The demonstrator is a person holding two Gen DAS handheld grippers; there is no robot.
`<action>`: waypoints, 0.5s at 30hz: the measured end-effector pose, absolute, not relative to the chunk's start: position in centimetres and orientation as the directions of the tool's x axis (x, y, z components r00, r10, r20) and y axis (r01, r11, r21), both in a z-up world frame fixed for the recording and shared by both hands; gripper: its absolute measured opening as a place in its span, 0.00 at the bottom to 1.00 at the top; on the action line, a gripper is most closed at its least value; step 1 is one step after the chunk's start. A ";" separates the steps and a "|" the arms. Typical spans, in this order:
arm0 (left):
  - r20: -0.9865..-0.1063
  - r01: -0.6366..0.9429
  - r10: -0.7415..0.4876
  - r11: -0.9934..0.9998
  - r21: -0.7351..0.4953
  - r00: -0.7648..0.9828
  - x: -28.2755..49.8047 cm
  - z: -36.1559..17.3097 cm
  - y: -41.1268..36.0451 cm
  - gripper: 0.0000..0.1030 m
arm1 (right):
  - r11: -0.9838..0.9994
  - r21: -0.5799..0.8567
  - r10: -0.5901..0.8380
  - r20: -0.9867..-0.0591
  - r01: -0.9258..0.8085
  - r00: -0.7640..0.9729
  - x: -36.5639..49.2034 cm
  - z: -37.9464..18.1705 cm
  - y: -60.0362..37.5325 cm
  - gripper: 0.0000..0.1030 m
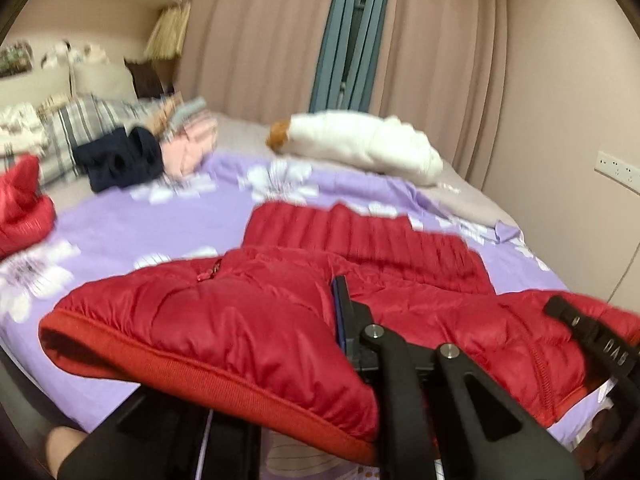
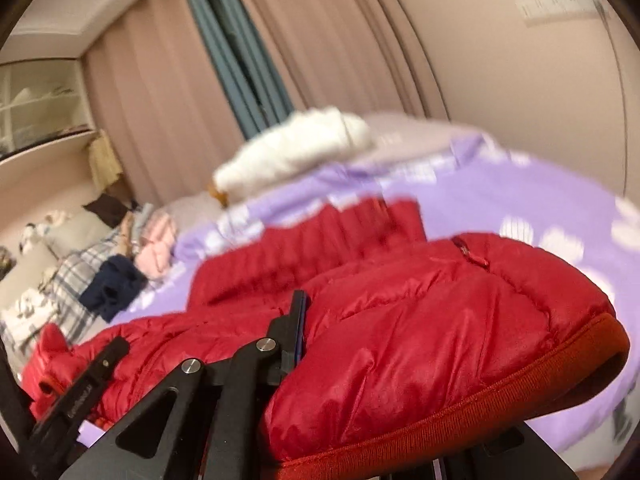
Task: Fold large clothes
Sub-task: 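Hold the folded hem with both tools above the jacket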
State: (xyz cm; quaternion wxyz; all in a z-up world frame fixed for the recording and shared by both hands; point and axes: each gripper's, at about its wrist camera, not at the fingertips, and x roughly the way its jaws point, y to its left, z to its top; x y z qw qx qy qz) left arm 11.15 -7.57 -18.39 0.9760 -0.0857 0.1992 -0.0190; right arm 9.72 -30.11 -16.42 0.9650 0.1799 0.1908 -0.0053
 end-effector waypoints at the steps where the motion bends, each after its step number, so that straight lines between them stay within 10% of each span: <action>1: -0.375 0.003 -0.068 0.985 -0.171 0.924 10.8 -17.7 -7.5 0.13 | 0.934 0.351 0.065 -0.356 0.069 0.932 9.6 -15.6 -30.2 0.14; 15: -0.310 0.066 -0.126 0.979 -0.195 0.942 5.6 -12.2 -6.0 0.14 | 0.935 0.354 0.074 -0.261 0.024 0.962 6.2 -12.2 -29.9 0.14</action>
